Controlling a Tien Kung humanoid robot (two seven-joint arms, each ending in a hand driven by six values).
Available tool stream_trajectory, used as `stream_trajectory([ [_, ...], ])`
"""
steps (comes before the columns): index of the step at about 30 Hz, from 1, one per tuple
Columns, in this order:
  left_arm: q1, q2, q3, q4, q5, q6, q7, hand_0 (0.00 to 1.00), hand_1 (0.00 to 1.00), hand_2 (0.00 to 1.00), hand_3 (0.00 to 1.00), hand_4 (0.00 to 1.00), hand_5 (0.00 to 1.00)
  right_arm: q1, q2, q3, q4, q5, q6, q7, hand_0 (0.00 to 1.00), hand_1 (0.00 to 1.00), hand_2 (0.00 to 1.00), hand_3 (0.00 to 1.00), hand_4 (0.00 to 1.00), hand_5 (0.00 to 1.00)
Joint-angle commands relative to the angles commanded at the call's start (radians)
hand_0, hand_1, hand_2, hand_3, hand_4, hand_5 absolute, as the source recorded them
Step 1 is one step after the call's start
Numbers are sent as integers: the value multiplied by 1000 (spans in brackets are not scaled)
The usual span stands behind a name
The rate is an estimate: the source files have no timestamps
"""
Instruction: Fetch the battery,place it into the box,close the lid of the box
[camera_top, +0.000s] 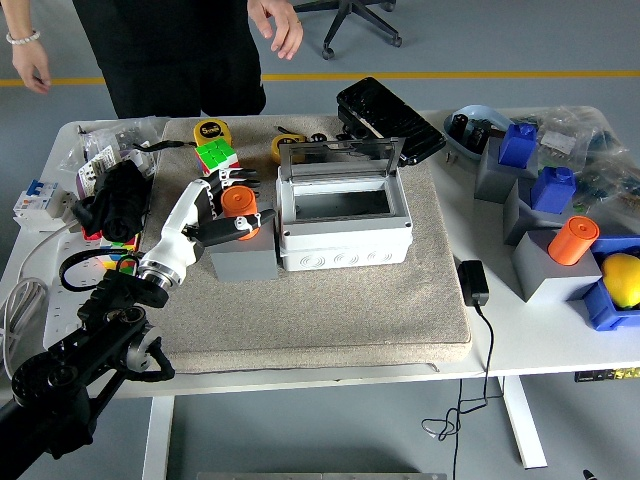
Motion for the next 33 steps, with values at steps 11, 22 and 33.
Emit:
stream_trajectory([
  [11,-20,-11,12,34,-47,-3,2,587,527,535,571,998,2,1,-3,-7,0,5,2,-2,720,661,646,591,993,609],
  [22,-46,-16,28,56,-98,-9,-6,443,474,468,491,862,2,9,-2,-2,1,5,0,1,720,660,646,591,993,608],
  [33,-66,-21,58,72,-125,-14,-7,430,451,435,462,847,2,12,-2,-6,2,4,1,2,720,660,646,591,993,608],
])
